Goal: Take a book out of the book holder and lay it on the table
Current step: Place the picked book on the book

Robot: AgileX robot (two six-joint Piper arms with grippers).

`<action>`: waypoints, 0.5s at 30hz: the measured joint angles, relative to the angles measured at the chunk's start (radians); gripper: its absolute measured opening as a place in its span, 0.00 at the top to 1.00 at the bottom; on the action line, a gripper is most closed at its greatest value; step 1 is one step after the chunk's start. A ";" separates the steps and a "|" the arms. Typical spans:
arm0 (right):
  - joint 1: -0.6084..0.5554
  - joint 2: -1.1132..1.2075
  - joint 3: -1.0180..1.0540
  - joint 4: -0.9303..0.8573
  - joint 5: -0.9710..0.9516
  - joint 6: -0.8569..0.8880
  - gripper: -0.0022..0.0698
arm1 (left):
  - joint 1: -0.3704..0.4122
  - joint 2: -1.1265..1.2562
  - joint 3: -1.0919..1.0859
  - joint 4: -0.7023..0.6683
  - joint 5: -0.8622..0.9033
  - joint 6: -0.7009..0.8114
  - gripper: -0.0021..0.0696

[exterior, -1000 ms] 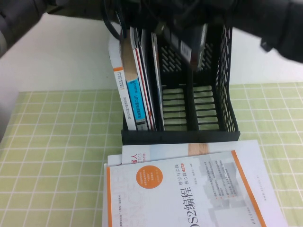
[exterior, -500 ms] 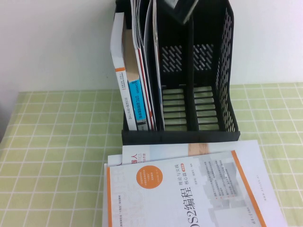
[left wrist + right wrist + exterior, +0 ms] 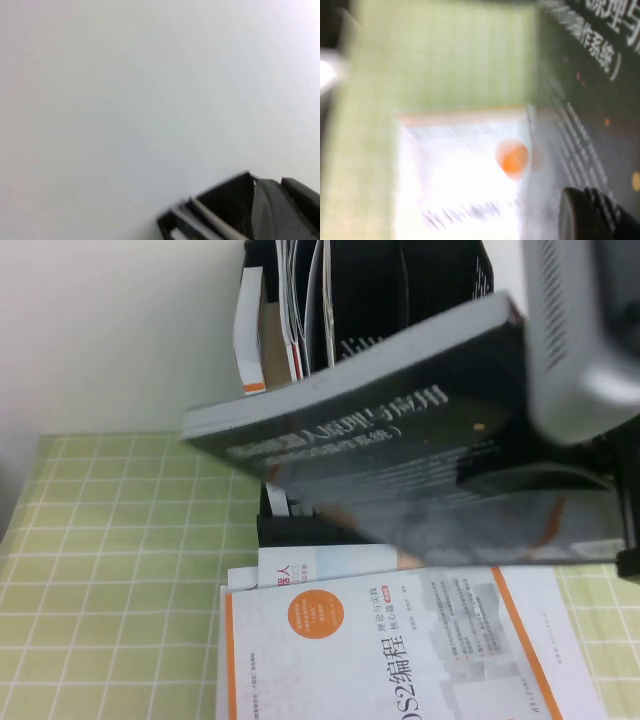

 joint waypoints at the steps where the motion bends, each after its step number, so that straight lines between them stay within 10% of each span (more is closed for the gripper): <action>1: 0.045 0.005 -0.001 -0.108 -0.007 0.055 0.79 | 0.000 -0.006 0.000 0.029 0.054 -0.043 0.97; 15: 0.550 0.381 0.011 -0.871 0.050 0.714 0.79 | 0.000 -0.024 0.116 0.149 0.314 -0.172 0.97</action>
